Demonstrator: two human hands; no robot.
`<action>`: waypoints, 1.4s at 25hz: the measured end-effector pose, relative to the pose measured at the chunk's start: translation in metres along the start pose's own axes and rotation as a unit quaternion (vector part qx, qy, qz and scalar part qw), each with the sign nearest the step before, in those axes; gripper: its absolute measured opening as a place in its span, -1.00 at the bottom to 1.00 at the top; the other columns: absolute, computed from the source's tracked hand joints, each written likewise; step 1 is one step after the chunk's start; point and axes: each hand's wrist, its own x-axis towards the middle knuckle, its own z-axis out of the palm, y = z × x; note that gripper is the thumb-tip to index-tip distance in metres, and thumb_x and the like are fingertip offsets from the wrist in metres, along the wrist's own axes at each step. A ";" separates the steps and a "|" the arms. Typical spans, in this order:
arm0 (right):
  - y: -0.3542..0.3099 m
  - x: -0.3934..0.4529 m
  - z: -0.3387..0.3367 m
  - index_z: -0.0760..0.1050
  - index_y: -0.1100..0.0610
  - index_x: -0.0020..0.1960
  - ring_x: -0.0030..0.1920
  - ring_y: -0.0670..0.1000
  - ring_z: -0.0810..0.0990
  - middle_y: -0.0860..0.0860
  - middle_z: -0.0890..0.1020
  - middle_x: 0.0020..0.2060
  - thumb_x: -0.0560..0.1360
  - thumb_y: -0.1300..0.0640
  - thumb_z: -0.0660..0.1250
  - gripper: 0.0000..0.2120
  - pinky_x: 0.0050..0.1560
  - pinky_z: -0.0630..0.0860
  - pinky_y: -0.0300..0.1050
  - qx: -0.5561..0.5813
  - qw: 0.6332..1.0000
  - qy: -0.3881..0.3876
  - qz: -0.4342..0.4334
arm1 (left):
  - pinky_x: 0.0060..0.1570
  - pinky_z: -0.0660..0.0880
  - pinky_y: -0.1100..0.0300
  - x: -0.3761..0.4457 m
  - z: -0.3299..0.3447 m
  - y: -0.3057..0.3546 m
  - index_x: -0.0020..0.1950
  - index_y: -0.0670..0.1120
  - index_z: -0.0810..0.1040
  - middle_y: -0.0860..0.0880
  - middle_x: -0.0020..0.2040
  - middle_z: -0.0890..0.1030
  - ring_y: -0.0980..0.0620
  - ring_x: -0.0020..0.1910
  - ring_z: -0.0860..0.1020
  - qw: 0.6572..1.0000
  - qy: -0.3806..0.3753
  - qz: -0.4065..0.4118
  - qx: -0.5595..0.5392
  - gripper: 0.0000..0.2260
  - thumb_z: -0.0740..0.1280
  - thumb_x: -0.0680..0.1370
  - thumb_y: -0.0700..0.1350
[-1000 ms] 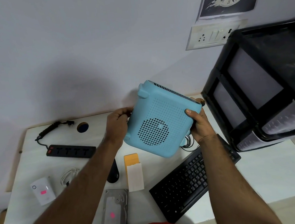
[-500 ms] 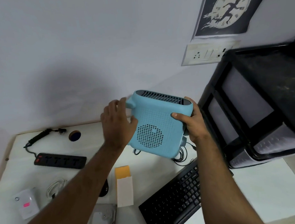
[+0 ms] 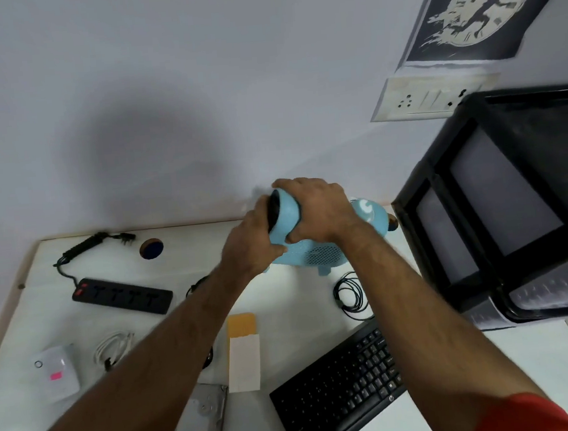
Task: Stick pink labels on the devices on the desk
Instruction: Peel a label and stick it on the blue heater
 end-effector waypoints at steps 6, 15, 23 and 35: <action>-0.035 0.020 0.061 0.31 -0.14 0.45 0.21 0.13 0.53 -0.02 0.58 0.19 0.16 -0.15 0.51 -0.12 0.15 0.42 0.10 -0.119 0.991 -0.039 -0.039 | 0.04 0.56 -0.02 -0.018 0.028 -0.048 0.41 0.13 0.12 0.00 0.17 0.55 -0.06 0.09 0.58 0.990 -0.015 -0.103 -0.096 -0.13 0.59 0.28 -0.09; -0.055 0.034 0.098 0.29 -0.06 0.47 0.24 0.18 0.51 0.11 0.57 0.22 0.23 -0.18 0.49 -0.13 0.24 0.37 0.18 -0.173 0.985 -0.008 0.000 | 0.17 0.55 -0.02 -0.006 0.044 -0.083 0.51 0.01 0.14 -0.04 0.27 0.51 0.00 0.17 0.51 0.975 -0.033 -0.139 -0.172 -0.15 0.57 0.36 -0.07; -0.070 0.015 0.091 0.27 -0.05 0.47 0.26 0.18 0.49 0.12 0.55 0.23 0.25 -0.15 0.52 -0.15 0.25 0.37 0.18 -0.193 0.980 -0.048 0.012 | 0.07 0.60 -0.03 -0.032 0.049 -0.086 0.41 -0.04 0.30 -0.03 0.14 0.58 -0.02 0.07 0.57 0.976 -0.040 -0.123 -0.177 -0.31 0.54 0.37 -0.04; -0.074 -0.007 0.119 0.27 -0.05 0.49 0.25 0.19 0.50 0.11 0.56 0.22 0.27 -0.14 0.48 -0.16 0.27 0.35 0.18 -0.170 0.985 -0.043 0.002 | 0.15 0.52 0.09 -0.061 0.054 -0.088 0.44 -0.05 0.27 -0.09 0.23 0.56 -0.06 0.17 0.55 0.973 -0.036 -0.131 -0.188 -0.30 0.50 0.37 -0.14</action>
